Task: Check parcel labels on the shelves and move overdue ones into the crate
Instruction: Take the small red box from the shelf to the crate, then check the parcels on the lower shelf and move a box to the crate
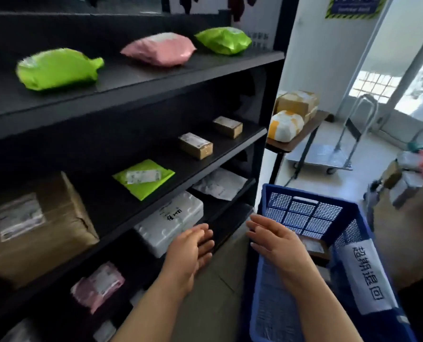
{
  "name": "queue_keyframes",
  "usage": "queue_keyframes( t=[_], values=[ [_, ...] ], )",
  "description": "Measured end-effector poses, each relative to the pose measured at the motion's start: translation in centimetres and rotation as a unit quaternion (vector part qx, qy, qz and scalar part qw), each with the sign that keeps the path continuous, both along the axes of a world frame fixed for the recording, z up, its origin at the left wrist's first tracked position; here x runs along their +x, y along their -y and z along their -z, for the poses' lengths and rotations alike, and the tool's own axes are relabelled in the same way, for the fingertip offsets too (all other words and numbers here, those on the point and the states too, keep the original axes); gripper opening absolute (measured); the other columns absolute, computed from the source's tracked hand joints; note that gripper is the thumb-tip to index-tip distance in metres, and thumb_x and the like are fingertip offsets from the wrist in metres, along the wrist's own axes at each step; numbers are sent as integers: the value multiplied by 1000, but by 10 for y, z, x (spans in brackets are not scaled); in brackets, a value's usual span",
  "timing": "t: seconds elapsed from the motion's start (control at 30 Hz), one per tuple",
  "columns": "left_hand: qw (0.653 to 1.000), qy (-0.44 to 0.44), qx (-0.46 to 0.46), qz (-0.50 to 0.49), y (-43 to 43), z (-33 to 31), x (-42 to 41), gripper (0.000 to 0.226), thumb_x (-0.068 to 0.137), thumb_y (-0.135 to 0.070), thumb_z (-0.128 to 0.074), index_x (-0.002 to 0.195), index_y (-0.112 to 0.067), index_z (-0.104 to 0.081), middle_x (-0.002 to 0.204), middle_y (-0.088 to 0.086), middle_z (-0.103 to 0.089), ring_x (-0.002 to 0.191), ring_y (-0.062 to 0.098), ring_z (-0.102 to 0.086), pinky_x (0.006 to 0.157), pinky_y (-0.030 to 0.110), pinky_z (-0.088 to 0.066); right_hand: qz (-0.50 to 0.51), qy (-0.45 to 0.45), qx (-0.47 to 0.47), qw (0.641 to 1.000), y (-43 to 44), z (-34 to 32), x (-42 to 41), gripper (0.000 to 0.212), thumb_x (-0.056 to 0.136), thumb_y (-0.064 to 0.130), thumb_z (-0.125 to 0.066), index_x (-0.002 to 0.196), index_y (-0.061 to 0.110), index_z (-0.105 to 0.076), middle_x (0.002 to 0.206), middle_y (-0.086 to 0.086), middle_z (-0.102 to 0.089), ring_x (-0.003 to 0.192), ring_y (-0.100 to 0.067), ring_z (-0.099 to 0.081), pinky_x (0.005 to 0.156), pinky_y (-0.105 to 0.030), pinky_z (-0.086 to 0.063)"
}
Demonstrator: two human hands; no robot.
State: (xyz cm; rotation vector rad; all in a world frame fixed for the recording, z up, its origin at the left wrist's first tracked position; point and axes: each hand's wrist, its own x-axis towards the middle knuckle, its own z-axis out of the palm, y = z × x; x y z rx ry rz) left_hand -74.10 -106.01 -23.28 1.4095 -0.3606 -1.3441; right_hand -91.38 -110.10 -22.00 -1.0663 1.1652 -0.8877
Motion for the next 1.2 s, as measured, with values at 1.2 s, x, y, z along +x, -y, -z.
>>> queue_keyframes(
  t=[1.2],
  values=[
    [842,53,-26,-536,-615,-36,444,42,101,-20,-44,141,-8,-42,132,12,-55,122,28,-53,106,43,-41,-526,-14,56,848,-455,-25,568,28,99,11,-51,124,17,-60,116,-1,-65,107,-15,-61,97,-32,-49]
  ],
)
